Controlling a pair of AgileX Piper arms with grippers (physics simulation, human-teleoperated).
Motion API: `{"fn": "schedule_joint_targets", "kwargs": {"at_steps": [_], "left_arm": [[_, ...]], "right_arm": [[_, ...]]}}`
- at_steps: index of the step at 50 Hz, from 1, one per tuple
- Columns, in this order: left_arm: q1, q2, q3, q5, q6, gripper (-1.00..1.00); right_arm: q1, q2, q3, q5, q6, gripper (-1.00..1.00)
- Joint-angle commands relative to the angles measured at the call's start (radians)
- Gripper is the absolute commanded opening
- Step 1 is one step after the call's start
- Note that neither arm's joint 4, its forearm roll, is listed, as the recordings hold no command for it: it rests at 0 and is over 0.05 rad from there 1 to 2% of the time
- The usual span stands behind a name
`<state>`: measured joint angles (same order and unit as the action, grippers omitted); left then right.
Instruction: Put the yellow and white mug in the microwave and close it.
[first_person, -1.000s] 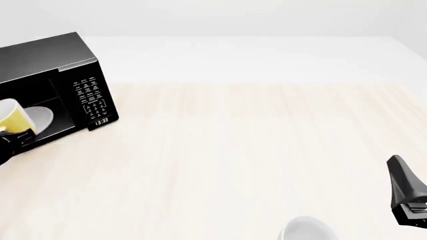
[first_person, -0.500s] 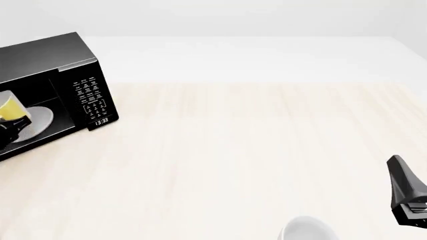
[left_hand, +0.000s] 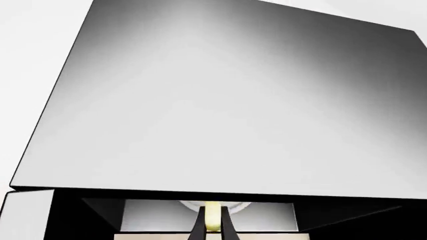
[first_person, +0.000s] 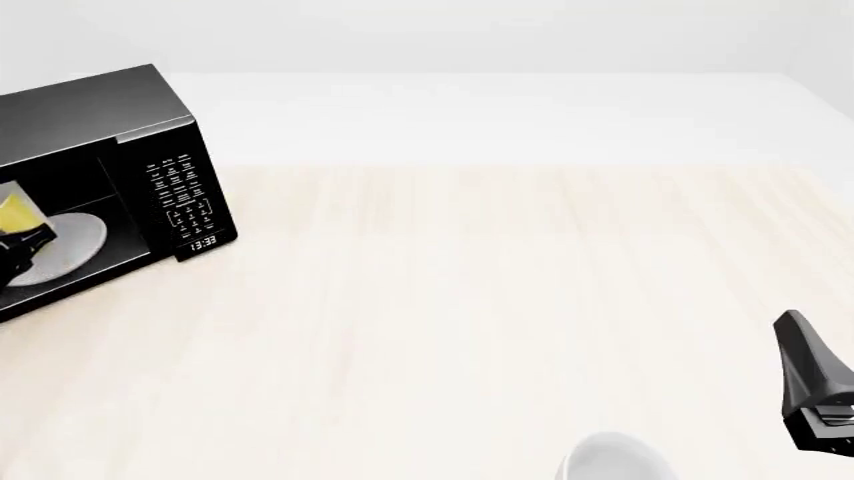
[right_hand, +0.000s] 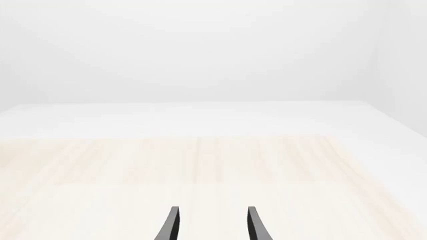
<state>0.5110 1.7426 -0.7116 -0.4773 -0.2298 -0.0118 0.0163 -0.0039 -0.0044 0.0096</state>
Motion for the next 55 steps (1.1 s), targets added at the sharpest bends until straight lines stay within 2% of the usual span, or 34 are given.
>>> {"fn": "schedule_joint_targets", "kwargs": {"at_steps": [1, 15, 39, 40, 55], "left_arm": [[0.01, 0.04, -0.033, -0.004, 0.006, -1.0], [0.009, 0.105, -0.05, -0.009, 0.016, -1.0], [0.027, 0.127, -0.054, 0.009, 0.029, -1.0], [0.027, 0.126, -0.053, 0.009, 0.03, 1.0], [0.028, 0.108, -0.046, 0.012, 0.035, 1.0]], "right_arm": [[0.0, 0.0, 0.0, 0.0, 0.0, 1.0], [0.0, 0.0, 0.0, 0.0, 0.0, 1.0], [0.0, 0.0, 0.0, 0.0, 0.0, 1.0], [0.0, 0.0, 0.0, 0.0, 0.0, 1.0], [0.0, 0.0, 0.0, 0.0, 0.0, 1.0]]}}
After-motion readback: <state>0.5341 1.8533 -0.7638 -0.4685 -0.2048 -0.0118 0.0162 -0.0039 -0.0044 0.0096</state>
